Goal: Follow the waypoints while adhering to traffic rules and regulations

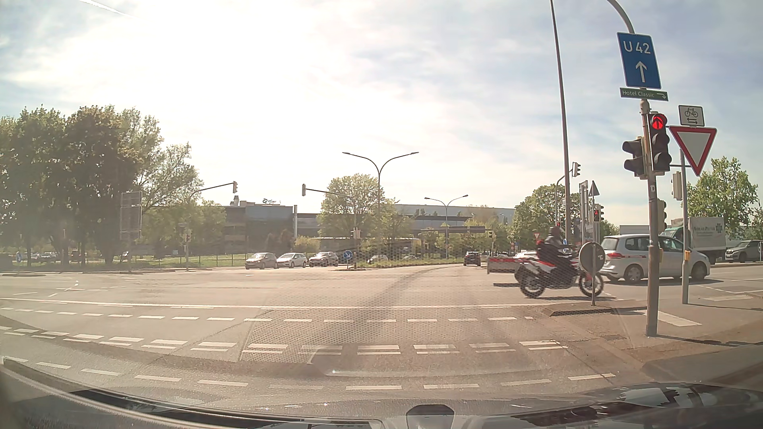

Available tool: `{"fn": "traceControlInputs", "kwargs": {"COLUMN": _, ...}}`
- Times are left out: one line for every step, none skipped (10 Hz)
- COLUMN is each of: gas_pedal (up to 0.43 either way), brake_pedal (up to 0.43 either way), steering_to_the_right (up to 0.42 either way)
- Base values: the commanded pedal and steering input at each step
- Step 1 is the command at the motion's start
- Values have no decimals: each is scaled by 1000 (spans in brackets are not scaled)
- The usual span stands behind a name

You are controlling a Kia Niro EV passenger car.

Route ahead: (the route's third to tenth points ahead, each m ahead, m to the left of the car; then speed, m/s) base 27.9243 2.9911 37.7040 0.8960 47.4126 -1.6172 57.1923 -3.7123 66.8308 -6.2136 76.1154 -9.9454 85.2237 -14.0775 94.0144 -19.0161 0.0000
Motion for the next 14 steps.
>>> {"fn": "traceControlInputs", "kwargs": {"gas_pedal": 0, "brake_pedal": 256, "steering_to_the_right": 13}}
{"fn": "traceControlInputs", "kwargs": {"gas_pedal": 0, "brake_pedal": 250, "steering_to_the_right": 12}}
{"fn": "traceControlInputs", "kwargs": {"gas_pedal": 0, "brake_pedal": 256, "steering_to_the_right": 12}}
{"fn": "traceControlInputs", "kwargs": {"gas_pedal": 0, "brake_pedal": 256, "steering_to_the_right": 12}}
{"fn": "traceControlInputs", "kwargs": {"gas_pedal": 0, "brake_pedal": 250, "steering_to_the_right": 13}}
{"fn": "traceControlInputs", "kwargs": {"gas_pedal": 0, "brake_pedal": 256, "steering_to_the_right": 13}}
{"fn": "traceControlInputs", "kwargs": {"gas_pedal": 0, "brake_pedal": 256, "steering_to_the_right": 13}}
{"fn": "traceControlInputs", "kwargs": {"gas_pedal": 0, "brake_pedal": 256, "steering_to_the_right": 12}}
{"fn": "traceControlInputs", "kwargs": {"gas_pedal": 0, "brake_pedal": 250, "steering_to_the_right": 13}}
{"fn": "traceControlInputs", "kwargs": {"gas_pedal": 0, "brake_pedal": 256, "steering_to_the_right": 13}}
{"fn": "traceControlInputs", "kwargs": {"gas_pedal": 0, "brake_pedal": 256, "steering_to_the_right": 13}}
{"fn": "traceControlInputs", "kwargs": {"gas_pedal": 0, "brake_pedal": 256, "steering_to_the_right": 12}}
{"fn": "traceControlInputs", "kwargs": {"gas_pedal": 0, "brake_pedal": 256, "steering_to_the_right": 12}}
{"fn": "traceControlInputs", "kwargs": {"gas_pedal": 0, "brake_pedal": 250, "steering_to_the_right": 13}}
